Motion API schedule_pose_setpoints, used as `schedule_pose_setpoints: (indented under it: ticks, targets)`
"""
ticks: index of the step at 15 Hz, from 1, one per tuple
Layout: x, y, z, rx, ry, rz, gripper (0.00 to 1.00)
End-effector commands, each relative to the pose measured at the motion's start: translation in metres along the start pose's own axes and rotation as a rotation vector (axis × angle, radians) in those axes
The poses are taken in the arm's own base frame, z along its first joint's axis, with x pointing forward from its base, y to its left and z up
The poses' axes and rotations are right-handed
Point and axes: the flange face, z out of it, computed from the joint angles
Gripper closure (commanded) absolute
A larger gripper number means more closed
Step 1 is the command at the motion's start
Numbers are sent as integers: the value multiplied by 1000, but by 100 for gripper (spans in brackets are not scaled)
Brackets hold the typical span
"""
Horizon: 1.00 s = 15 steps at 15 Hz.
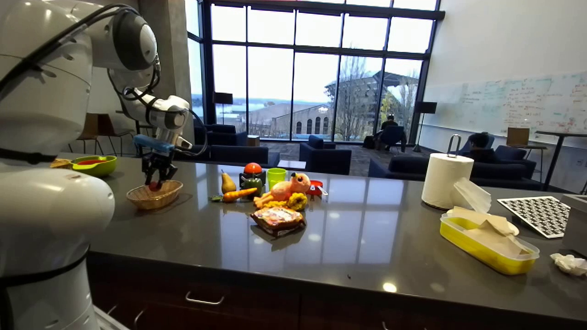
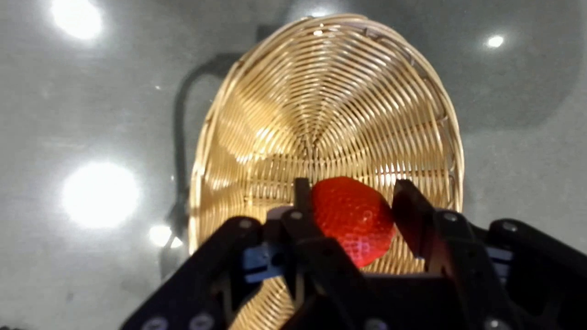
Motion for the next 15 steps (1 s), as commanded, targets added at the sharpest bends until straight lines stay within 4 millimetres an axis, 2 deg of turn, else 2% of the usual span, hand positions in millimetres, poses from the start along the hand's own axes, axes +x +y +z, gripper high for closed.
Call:
schedule_pose_setpoints:
  ticks: [1,4,8,15]
  targets:
    - [-14,16,-30,-42,62,-35,77]
    - [-18,33,-48,-94,101,-36,77]
    - [-25,61,-63,-156,144,-46,77]
    - [-26,122,-64,-218,238,-40,77]
